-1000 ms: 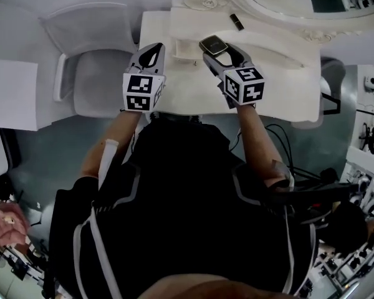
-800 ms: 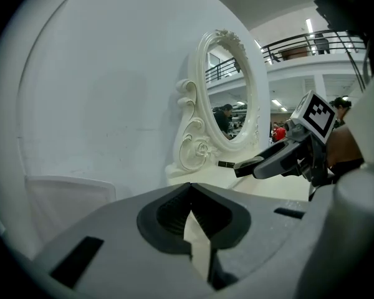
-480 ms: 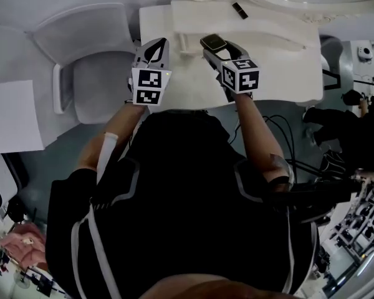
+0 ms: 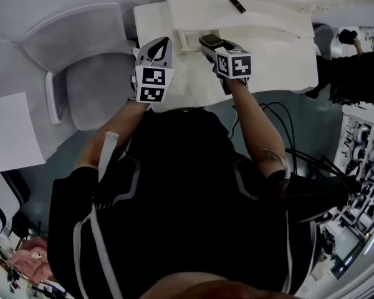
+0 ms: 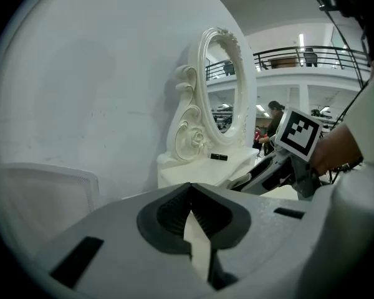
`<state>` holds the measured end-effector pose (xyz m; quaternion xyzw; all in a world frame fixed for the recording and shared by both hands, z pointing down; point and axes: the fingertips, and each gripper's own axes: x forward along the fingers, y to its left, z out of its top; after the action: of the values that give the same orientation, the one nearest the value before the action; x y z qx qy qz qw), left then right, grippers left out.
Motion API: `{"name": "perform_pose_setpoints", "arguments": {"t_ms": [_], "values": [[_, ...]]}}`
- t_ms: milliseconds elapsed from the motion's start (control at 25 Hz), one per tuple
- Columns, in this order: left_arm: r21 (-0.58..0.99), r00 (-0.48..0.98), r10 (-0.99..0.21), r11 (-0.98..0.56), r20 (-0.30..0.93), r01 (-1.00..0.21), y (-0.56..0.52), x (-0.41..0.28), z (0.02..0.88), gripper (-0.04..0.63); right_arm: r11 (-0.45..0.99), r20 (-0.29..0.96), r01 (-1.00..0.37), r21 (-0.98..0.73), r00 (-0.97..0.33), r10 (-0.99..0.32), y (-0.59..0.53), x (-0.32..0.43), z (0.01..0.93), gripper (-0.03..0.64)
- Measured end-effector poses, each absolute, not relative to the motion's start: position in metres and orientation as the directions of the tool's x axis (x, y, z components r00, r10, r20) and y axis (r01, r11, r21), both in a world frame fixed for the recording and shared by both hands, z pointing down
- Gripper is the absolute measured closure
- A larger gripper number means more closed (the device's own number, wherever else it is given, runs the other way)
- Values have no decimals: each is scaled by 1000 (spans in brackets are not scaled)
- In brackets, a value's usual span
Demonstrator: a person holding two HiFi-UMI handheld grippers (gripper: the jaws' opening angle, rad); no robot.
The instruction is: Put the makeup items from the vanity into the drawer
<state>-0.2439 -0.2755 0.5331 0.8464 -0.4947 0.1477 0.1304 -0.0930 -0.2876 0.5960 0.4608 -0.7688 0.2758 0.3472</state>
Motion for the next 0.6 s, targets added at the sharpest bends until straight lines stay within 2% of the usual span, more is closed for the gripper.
{"name": "perform_pose_setpoints", "arguments": {"t_ms": [600], "values": [[143, 495, -781, -479, 381, -866, -290, -245, 553, 592, 389, 901, -919, -60, -218, -376, -303, -87, 623, 290]]}}
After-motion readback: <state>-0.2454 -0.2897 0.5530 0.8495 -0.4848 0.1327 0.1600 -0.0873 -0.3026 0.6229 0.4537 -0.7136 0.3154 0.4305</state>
